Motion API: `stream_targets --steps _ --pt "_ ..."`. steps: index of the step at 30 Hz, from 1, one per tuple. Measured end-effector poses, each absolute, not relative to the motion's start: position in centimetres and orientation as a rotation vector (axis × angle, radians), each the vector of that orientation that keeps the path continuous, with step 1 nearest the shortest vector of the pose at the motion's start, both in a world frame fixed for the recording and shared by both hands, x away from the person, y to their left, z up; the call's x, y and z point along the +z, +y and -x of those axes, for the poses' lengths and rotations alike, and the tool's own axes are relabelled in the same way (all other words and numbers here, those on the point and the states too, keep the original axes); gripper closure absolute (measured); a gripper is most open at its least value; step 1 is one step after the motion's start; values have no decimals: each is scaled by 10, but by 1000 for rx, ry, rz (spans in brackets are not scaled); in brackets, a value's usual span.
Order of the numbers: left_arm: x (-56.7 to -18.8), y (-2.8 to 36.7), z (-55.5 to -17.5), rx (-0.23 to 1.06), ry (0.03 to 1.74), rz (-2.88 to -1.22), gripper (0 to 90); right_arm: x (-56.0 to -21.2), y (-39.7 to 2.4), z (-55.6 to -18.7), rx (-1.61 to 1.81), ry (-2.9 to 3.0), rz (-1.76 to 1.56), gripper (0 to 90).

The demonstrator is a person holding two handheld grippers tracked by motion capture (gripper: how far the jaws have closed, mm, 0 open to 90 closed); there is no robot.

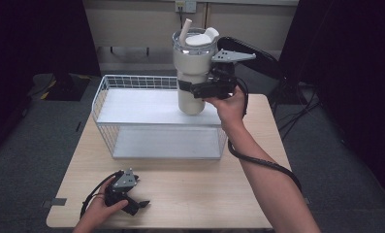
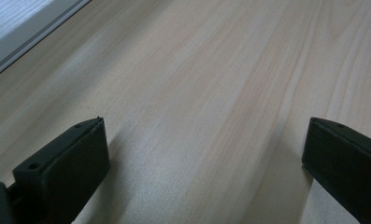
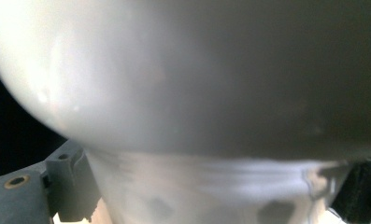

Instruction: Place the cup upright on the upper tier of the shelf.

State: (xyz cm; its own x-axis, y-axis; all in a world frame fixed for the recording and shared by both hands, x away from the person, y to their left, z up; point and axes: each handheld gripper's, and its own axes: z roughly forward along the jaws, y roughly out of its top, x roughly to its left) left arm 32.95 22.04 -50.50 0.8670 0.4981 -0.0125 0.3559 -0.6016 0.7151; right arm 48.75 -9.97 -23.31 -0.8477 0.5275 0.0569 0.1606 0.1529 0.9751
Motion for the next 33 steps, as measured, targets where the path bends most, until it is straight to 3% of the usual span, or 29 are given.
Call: stream_targets --steps 33 --pt "-505 220 -330 242 613 -2277 0 -247 -91 -506 1720 2094 -716 98"
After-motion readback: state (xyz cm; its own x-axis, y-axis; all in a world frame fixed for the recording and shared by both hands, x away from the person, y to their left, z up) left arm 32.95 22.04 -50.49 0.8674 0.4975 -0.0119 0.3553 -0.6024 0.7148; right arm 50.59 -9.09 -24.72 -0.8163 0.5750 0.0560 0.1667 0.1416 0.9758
